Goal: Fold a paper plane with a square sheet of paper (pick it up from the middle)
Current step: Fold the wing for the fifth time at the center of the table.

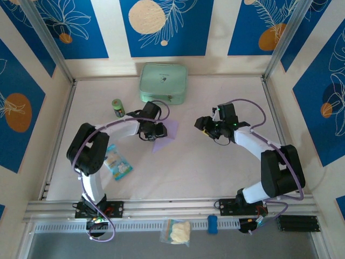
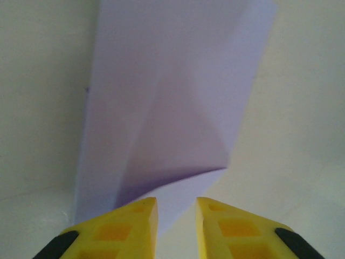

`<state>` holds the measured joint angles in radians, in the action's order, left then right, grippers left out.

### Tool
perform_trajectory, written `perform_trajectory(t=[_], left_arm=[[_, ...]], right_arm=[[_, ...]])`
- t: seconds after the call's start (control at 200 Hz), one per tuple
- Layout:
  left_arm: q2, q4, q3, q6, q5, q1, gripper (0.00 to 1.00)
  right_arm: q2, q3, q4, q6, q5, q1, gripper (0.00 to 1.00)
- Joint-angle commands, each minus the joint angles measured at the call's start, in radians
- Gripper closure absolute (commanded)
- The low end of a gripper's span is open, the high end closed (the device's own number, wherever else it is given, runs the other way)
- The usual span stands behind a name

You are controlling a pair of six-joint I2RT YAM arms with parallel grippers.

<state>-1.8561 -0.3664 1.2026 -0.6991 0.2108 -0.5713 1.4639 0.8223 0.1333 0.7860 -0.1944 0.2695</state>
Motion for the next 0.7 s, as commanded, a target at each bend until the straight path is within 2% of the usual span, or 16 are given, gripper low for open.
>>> perform_trajectory(t=[0.0, 0.215, 0.48, 0.695], left_arm=[[-0.023, 0.035, -0.022, -0.028, -0.079, 0.009, 0.77], [-0.050, 0.053, -0.047, -0.022, -0.092, 0.011, 0.80], [-0.079, 0.123, -0.068, 0.023, 0.023, 0.004, 0.83], [-0.083, 0.150, -0.067, 0.029, 0.092, -0.048, 0.83]], right_arm=[[0.033, -0.005, -0.022, 0.034, -0.036, 0.027, 0.46], [0.078, 0.009, -0.031, 0.056, -0.042, 0.059, 0.46], [0.115, 0.019, -0.033, 0.091, -0.060, 0.082, 0.47], [0.110, 0.003, -0.016, 0.169, -0.029, 0.084, 0.49]])
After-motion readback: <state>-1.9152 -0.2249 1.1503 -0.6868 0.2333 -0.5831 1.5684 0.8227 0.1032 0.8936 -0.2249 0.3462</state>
